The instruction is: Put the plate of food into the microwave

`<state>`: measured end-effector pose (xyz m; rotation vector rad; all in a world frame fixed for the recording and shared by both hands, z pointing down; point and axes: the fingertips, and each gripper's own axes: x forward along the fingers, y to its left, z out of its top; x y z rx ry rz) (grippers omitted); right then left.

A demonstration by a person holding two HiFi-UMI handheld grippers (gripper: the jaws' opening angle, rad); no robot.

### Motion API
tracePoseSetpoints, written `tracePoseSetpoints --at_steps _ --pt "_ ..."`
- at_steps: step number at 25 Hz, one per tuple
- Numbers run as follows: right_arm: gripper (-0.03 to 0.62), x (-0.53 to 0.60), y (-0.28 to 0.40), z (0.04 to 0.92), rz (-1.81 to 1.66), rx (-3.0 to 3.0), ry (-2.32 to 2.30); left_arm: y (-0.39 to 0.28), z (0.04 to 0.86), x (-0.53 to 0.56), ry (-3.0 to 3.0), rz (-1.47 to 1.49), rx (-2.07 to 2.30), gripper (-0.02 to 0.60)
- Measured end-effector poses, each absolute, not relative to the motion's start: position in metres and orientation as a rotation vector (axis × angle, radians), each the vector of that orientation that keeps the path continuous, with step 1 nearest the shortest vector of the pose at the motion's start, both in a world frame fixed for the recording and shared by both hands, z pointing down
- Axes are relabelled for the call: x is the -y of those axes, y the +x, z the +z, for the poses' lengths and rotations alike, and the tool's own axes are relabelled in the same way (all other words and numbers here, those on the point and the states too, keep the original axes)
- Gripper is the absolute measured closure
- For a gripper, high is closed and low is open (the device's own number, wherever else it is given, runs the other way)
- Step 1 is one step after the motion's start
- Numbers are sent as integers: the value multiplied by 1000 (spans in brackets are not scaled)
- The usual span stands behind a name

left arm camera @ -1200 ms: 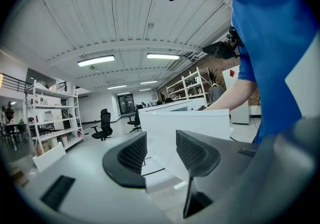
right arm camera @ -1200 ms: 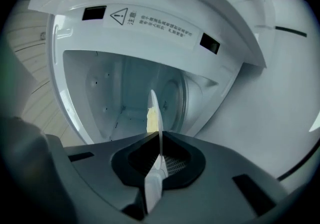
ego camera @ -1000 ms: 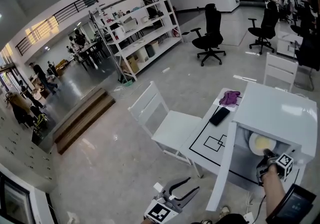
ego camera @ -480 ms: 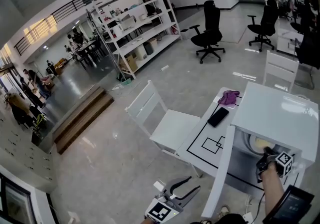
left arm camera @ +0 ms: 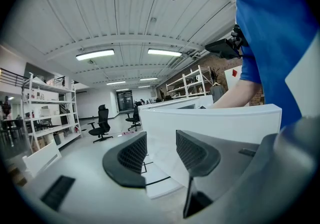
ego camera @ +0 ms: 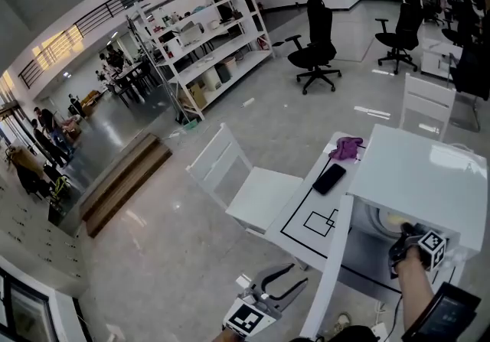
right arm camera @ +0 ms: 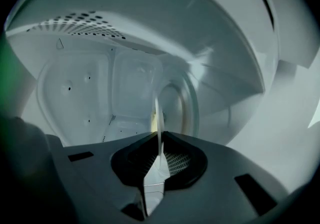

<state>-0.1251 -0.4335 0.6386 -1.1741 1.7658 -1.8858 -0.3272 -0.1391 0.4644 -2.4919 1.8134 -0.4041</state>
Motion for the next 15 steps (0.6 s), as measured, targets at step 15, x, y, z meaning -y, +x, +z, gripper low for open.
tracePoseSetpoints --at_steps 15 --pt "561 439 -133 630 -1793 -1960 -1249 -330 468 141 -2500 -406 -1843 393"
